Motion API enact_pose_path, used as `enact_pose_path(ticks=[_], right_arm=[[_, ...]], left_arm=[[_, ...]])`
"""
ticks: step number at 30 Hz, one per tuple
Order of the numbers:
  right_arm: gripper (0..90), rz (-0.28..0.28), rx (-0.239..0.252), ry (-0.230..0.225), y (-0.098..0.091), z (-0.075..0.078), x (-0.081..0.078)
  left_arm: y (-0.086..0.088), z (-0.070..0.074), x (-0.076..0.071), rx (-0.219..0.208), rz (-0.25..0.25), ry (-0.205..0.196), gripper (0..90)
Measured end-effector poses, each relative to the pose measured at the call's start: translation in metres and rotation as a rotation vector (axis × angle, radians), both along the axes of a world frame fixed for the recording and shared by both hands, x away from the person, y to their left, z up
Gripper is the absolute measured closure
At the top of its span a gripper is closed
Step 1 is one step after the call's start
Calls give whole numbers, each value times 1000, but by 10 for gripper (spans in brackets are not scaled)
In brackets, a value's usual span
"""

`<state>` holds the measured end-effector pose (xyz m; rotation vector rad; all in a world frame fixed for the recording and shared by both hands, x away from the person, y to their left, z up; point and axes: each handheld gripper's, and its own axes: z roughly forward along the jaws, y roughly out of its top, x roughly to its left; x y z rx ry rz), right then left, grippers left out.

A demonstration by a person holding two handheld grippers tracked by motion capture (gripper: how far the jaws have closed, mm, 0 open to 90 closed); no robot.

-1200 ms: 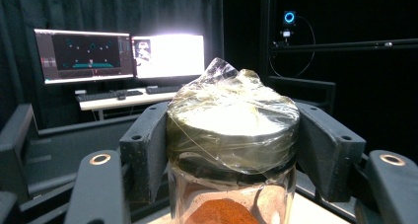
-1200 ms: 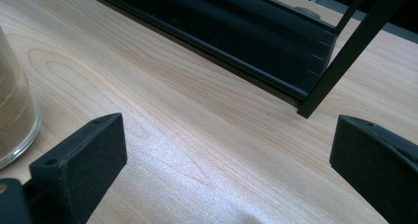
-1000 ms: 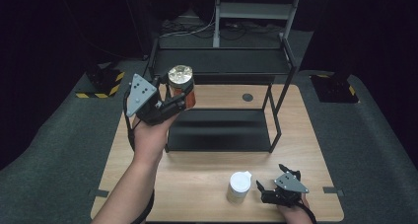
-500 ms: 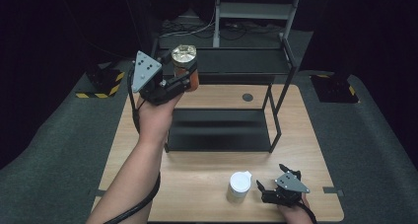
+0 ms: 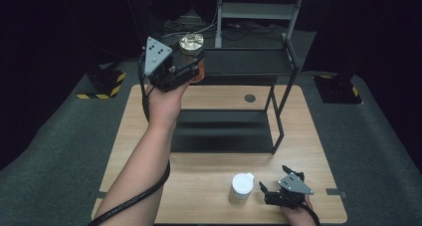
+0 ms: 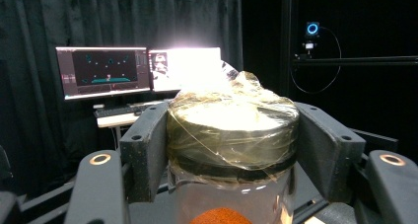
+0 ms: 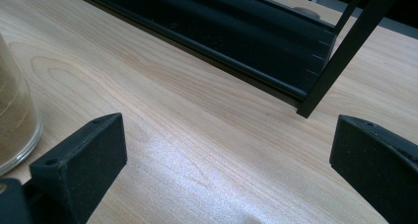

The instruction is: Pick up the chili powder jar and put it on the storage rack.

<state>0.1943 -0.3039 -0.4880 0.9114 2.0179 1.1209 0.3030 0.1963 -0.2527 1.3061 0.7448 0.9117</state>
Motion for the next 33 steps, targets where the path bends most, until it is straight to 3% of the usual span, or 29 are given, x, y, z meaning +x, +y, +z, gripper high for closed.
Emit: enact_pose_path(ticks=[18,33], right_arm=[[0,-5,18,3,-2,0,0],[0,-7,27,1,-4,-1,-1]], left_arm=[[-16,0,35,-21,45,28,343],[-21,-4,47,-16,71,54,343]])
